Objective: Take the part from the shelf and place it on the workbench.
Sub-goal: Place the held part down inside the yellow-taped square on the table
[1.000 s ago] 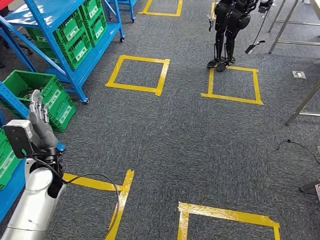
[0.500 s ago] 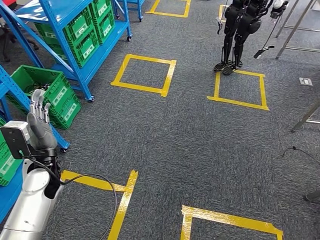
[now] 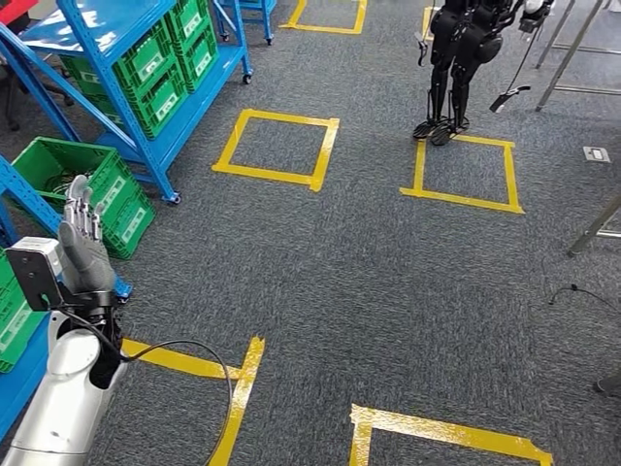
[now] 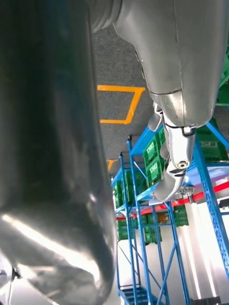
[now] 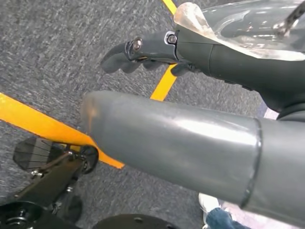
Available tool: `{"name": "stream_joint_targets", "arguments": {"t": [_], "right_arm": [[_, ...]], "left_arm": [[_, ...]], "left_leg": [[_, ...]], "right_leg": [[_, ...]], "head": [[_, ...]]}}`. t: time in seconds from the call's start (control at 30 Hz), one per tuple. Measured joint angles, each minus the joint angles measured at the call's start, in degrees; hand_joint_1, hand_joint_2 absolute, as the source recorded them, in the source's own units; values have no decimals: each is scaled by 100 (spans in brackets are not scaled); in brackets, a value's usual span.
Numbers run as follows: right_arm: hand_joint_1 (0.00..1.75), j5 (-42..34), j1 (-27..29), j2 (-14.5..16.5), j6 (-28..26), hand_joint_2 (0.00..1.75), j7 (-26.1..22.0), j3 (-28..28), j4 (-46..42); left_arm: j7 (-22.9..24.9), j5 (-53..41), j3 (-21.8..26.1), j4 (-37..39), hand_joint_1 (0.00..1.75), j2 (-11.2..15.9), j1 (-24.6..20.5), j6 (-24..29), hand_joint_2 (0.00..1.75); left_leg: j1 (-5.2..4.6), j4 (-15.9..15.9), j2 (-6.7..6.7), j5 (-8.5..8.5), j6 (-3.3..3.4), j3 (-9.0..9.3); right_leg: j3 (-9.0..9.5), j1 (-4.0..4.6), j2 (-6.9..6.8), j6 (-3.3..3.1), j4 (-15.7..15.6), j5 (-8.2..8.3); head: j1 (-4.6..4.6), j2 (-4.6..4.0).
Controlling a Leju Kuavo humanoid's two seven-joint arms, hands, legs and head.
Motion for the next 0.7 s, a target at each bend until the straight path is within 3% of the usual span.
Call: {"name": "stream_joint_targets", "arguments": {"t": [0.07, 0.2, 0.27, 0.33, 0.37, 0.4, 0.43, 0.5, 0.53, 0.6, 0.7], "right_arm": [[0, 1, -5, 1, 2, 0, -1, 1, 0], [0, 1, -3, 0, 2, 0, -2, 1, 0], [0, -1, -6, 0, 4, 0, -2, 1, 1], [0, 0, -1, 1, 9, 0, -1, 2, 2], [0, 2, 2, 1, 12, 0, -1, 2, 2], [0, 7, 5, 1, 13, 0, -1, 3, 2], [0, 10, 6, 0, 13, 0, -1, 3, 2], [0, 14, 0, -1, 13, 0, -1, 3, 2], [0, 13, -6, -1, 13, 0, -1, 3, 1], [0, 11, -8, -1, 13, 0, -1, 5, 1], [0, 13, -1, 0, 13, 0, 1, 11, 1]], "left_arm": [[5, -2, -1, 0, 0, -2, -14, -4, 0], [13, -8, 0, -1, 0, -4, -32, -7, 0], [13, -11, 1, -2, 0, -9, -52, -7, 0], [14, -3, 1, -2, 0, -15, -53, -11, 0], [14, 5, 1, -1, 0, -16, -44, -17, 0], [15, 14, 1, -1, 0, -16, -37, -26, 0], [15, 20, 1, -1, 0, -16, -33, -38, 0], [15, 25, 1, -2, 0, -15, -34, -60, 0], [15, 26, 1, -2, 0, -14, -37, -68, 0], [15, 27, 1, -2, 0, -11, -43, -83, 0], [15, 29, 1, -2, 0, -9, -46, -99, 0]], "left_leg": [[-33, -465, 19, 150, 52, 164], [-34, -572, 11, 200, 157, 202], [-11, -618, 15, 218, 202, 237], [-17, -618, 16, 212, 228, 238], [-20, -617, 15, 208, 231, 239], [-21, -615, 12, 204, 231, 242], [-20, -611, 8, 199, 227, 247], [-21, -592, -4, 178, 195, 253], [-29, -571, -10, 164, 169, 245], [-45, -543, -19, 154, 119, 226], [-28, -481, -16, 95, 56, 202]], "right_leg": [[-5, 2, -4, 45, 6, -23], [-51, -1, -11, 178, 68, -112], [-284, -10, -1, 226, 534, -375], [-683, -24, -1, 263, 1306, -683], [-834, -30, -1, 276, 1565, -735], [-884, -33, -1, 285, 1610, -675], [-821, -36, -1, 286, 1425, -514], [-467, -40, 2, 283, 643, -118], [-297, -41, 9, 264, 313, -3], [-145, -28, 21, 213, 43, 32], [-125, -29, 15, 107, 14, 59]], "head": [[1, 0], [5, 0], [12, 0], [14, 0], [12, 0], [13, 0], [14, 0], [16, 0], [9, 0], [4, 0], [-1, 0]]}}
